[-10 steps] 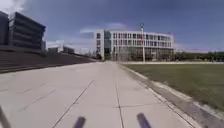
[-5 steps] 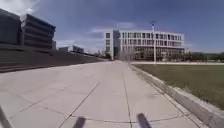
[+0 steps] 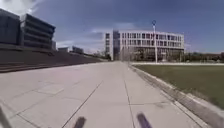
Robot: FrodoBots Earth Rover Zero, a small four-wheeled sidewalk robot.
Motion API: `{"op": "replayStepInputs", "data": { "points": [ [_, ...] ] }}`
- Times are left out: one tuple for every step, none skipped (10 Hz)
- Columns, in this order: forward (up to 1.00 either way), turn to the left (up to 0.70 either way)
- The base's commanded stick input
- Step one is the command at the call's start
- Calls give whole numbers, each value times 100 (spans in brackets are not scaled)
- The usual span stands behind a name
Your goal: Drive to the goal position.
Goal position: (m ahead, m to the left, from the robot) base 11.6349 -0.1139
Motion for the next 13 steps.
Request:
{"op": "replayStepInputs", "data": {
  "points": [
    [70,0],
    [70,0],
    [70,0],
    [70,0],
    [70,0],
    [70,0],
    [70,0],
    [70,0],
    [70,0],
    [70,0],
    [70,0],
    [70,0],
    [70,0]
  ]
}}
